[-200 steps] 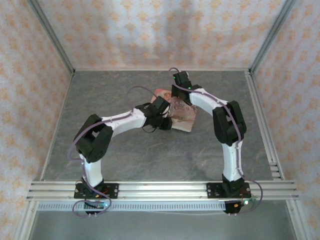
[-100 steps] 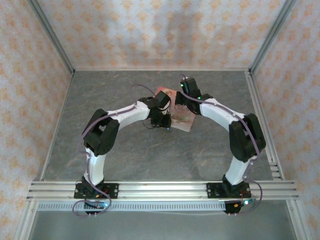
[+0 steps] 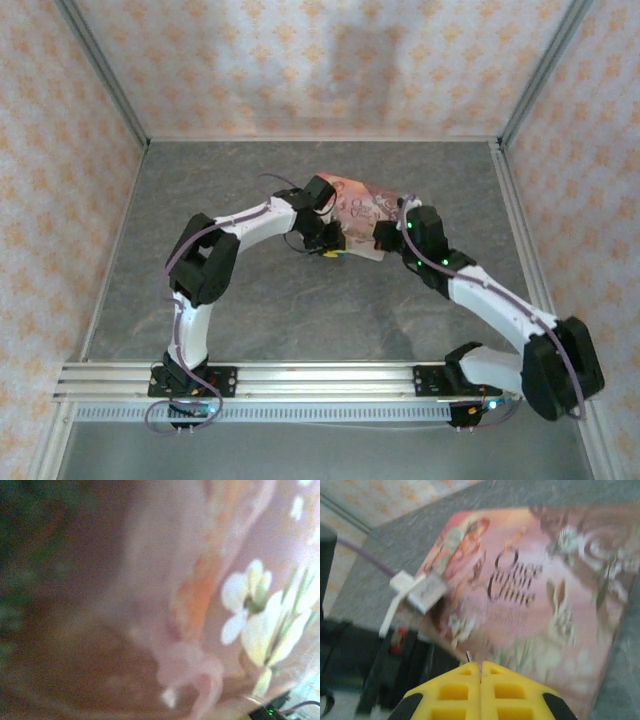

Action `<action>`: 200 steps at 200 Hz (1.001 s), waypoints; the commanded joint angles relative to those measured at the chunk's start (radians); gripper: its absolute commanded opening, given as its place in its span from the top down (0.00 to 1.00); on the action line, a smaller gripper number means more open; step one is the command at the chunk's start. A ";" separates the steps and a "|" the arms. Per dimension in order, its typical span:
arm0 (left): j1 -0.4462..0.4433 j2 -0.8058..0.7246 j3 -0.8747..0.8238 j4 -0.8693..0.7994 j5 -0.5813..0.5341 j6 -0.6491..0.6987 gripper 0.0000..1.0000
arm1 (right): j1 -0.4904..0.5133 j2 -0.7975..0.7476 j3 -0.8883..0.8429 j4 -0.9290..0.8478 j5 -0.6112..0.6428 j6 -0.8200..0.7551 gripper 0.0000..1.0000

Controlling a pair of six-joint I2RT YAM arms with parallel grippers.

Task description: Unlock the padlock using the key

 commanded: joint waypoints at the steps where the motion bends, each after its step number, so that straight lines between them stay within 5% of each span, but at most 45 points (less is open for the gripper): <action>1: 0.016 0.003 0.055 0.033 0.089 -0.086 0.92 | 0.002 -0.079 -0.111 0.159 -0.110 0.088 1.00; 70: 0.028 -0.003 0.166 -0.061 0.121 -0.104 0.92 | 0.026 -0.161 -0.361 0.481 -0.109 0.147 1.00; 119: 0.032 -0.011 0.151 -0.071 0.094 -0.082 0.90 | 0.029 -0.160 -0.386 0.500 -0.051 0.152 1.00; 147: 0.026 -0.081 0.030 0.018 -0.001 -0.078 0.69 | 0.029 -0.166 -0.333 0.351 0.054 0.117 1.00; 200: -0.032 -0.259 -0.332 0.454 -0.170 0.018 0.55 | 0.014 -0.090 -0.036 0.024 0.270 -0.038 1.00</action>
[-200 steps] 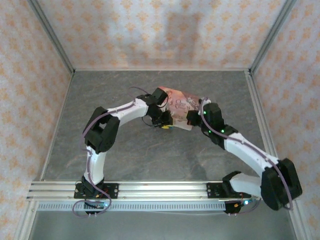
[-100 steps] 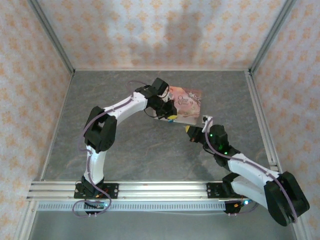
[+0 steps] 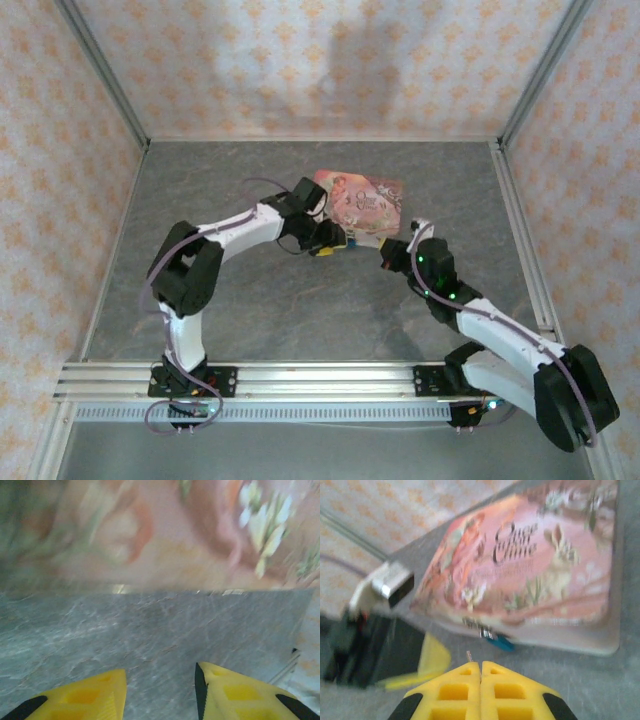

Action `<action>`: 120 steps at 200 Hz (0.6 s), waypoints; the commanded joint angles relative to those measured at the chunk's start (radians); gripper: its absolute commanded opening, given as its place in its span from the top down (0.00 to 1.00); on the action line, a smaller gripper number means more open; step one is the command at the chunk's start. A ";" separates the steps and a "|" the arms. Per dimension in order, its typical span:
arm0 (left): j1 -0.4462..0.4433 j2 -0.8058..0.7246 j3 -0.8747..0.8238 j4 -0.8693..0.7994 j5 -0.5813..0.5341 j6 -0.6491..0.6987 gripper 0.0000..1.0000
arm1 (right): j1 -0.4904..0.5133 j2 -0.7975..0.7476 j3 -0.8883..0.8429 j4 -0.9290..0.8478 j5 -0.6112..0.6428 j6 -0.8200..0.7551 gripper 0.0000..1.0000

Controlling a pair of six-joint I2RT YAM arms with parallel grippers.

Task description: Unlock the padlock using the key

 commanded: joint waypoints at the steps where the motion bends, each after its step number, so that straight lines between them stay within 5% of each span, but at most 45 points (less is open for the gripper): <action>1: -0.032 -0.095 -0.123 0.262 -0.127 0.080 0.54 | -0.012 0.052 0.159 -0.160 0.156 -0.103 1.00; 15: -0.052 -0.123 -0.201 0.361 -0.171 0.126 0.47 | -0.041 0.139 0.264 -0.213 0.173 -0.129 1.00; 71: -0.078 -0.075 -0.377 0.736 -0.271 0.193 0.45 | -0.103 0.606 0.753 -0.376 0.216 -0.192 1.00; 120: -0.084 0.006 -0.383 0.879 -0.295 0.288 0.45 | -0.128 0.944 1.122 -0.505 0.251 -0.233 1.00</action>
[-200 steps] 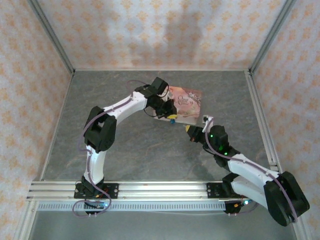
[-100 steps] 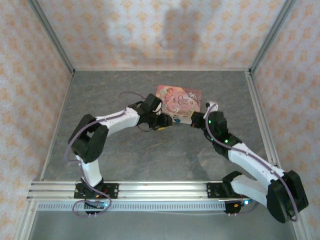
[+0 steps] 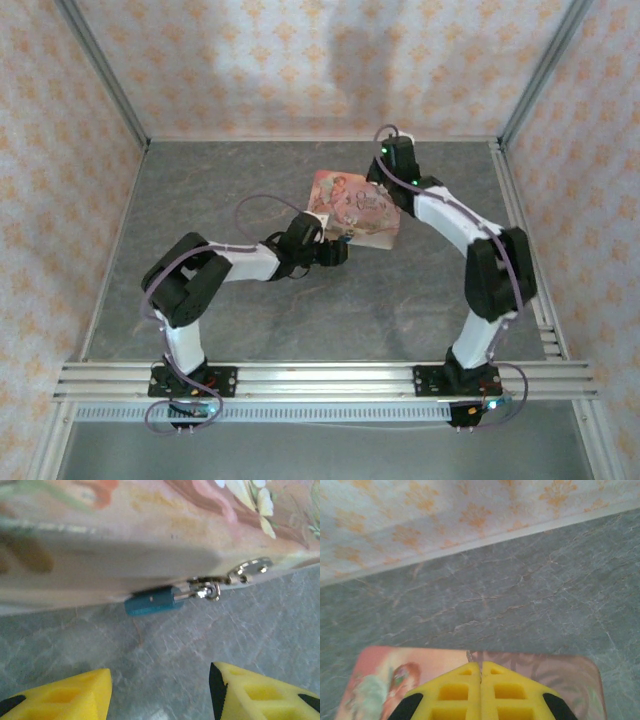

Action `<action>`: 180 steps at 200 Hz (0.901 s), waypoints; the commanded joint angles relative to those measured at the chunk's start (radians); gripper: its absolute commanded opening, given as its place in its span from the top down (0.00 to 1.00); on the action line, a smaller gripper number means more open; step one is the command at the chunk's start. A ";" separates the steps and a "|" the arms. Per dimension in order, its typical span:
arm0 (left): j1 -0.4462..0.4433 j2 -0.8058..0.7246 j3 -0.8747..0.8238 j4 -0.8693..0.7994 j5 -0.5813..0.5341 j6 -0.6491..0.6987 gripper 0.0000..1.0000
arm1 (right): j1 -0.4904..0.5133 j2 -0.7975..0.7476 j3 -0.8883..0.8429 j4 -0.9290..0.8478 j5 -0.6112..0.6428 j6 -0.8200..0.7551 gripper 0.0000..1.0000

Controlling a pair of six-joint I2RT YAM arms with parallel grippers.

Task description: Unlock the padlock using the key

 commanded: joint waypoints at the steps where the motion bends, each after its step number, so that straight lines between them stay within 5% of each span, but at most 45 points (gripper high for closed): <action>1: -0.005 0.027 0.000 0.160 -0.041 0.079 0.45 | -0.011 0.118 0.148 -0.119 0.053 -0.039 1.00; 88: -0.028 0.181 0.089 0.254 -0.018 0.136 0.45 | -0.022 0.447 0.492 -0.310 0.088 -0.064 1.00; 180: -0.059 0.194 0.130 0.285 0.008 0.254 0.51 | 0.001 0.473 0.420 -0.265 0.058 -0.057 1.00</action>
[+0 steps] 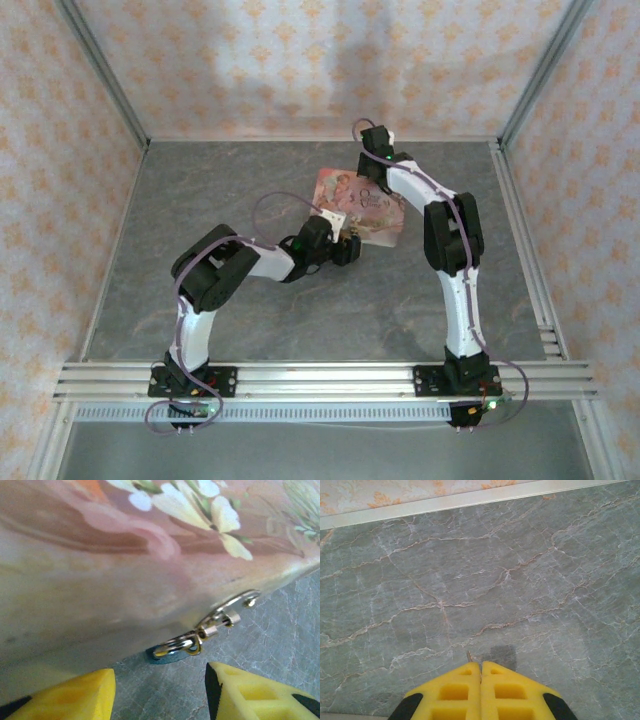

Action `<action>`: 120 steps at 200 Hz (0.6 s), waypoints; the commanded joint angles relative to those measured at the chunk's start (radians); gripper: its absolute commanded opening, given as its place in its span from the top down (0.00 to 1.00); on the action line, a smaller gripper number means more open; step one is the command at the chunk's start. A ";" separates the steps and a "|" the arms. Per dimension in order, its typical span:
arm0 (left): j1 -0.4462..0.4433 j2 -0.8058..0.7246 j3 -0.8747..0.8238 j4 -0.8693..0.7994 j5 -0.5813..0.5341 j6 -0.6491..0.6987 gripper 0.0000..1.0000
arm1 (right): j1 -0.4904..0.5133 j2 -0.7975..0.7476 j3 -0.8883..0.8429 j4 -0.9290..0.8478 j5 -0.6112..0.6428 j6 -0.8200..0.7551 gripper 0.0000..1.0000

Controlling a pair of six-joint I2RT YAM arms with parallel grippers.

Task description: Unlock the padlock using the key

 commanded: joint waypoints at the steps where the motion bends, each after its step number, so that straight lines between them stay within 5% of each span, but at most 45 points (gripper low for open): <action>1: -0.027 0.014 0.058 0.040 0.027 0.077 0.51 | 0.018 0.023 -0.042 -0.038 -0.006 0.006 1.00; 120: -0.043 0.010 0.064 0.144 0.037 0.070 0.58 | 0.034 0.012 -0.128 0.007 -0.015 0.029 1.00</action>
